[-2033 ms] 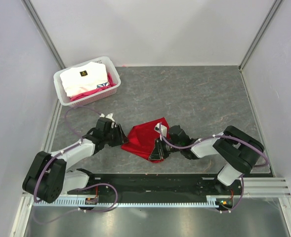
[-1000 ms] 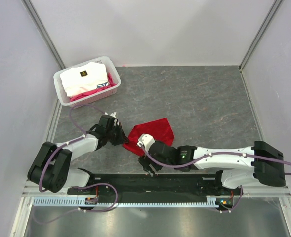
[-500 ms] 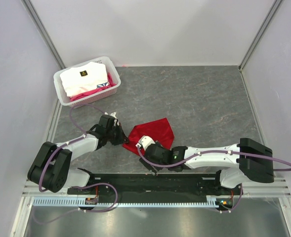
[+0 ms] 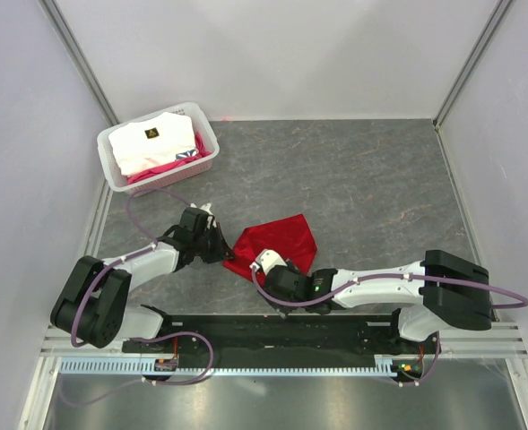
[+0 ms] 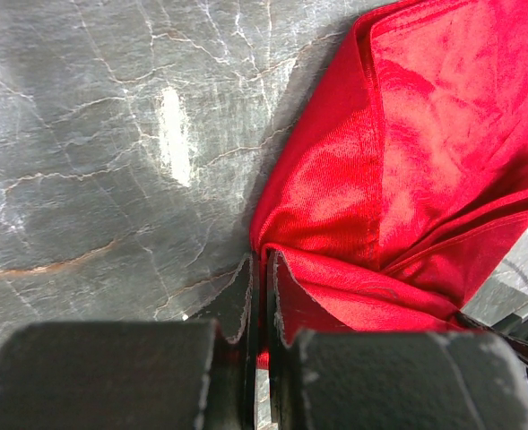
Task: Fold the napkin, place the utensils inside, and roll it up
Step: Roll the napkin with the utensil
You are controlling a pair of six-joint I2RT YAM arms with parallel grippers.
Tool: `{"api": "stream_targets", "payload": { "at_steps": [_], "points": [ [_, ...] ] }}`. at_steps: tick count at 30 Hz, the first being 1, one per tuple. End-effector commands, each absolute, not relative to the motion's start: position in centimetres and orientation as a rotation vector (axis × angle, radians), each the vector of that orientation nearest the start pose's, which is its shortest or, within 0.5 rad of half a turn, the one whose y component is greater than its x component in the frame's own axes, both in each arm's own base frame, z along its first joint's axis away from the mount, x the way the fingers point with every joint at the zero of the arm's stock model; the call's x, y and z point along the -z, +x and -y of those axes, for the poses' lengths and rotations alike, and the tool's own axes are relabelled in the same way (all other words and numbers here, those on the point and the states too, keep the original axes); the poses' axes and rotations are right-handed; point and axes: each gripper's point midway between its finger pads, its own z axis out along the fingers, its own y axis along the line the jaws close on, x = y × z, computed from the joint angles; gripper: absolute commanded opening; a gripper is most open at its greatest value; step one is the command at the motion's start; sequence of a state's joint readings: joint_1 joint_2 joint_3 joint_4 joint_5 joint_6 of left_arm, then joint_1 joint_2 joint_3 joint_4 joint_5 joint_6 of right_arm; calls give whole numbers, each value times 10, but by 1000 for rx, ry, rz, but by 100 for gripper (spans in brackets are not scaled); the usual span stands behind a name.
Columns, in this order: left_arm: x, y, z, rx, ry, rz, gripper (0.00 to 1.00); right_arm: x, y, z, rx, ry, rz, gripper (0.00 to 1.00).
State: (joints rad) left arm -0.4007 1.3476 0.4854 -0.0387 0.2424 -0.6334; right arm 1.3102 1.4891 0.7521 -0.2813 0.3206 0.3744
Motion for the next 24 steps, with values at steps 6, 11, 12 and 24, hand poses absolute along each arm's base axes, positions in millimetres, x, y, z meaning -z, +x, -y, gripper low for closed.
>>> {"api": "stream_targets", "payload": {
  "at_steps": [6, 11, 12, 24],
  "points": [
    [-8, 230, 166, 659, -144, -2642, 2, 1, 119, -280, -179, -982, -2399, 49],
    [-8, 231, 167, 656, -137, -2648, 2, 6, 113, -280, -228, -991, -2426, 39],
    [-9, 230, 166, 657, -141, -2649, 2, 6, 112, -282, -246, -991, -2425, 39],
    [-13, 238, 167, 640, -130, -2644, 2, 2, 110, -284, -282, -1011, -2439, 53]
  ]
}}
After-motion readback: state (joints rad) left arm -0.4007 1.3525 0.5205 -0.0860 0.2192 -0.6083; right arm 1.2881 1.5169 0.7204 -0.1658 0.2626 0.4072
